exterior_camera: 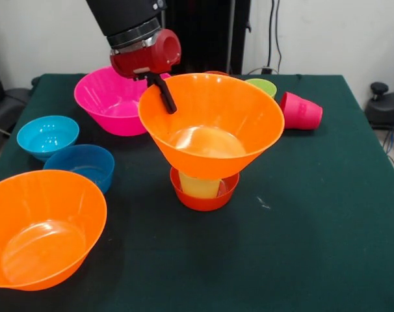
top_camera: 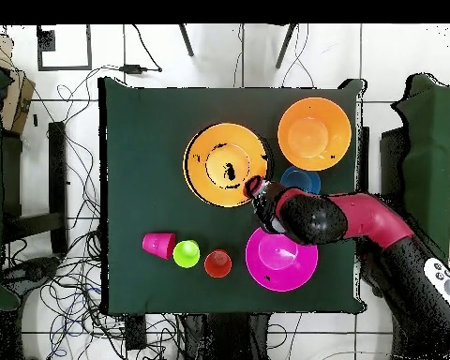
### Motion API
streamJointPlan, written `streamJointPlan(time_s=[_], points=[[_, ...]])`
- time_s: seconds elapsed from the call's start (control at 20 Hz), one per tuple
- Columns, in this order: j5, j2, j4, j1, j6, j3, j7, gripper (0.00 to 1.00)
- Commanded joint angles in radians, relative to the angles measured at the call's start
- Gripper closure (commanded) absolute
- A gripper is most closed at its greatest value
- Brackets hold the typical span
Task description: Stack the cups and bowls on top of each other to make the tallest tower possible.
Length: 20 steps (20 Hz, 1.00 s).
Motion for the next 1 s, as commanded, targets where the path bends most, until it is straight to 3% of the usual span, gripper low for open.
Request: streamJointPlan(time_s=[0.05, 0.5, 1.0], points=[[-0.080, 0.061, -0.093, 0.055, -0.014, -0.017, -0.209, 1.00], [-0.110, 0.080, -0.104, 0.063, -0.031, -0.025, -0.192, 1.00], [-0.083, 0.056, -0.098, 0.055, 0.013, -0.009, -0.201, 1.00]])
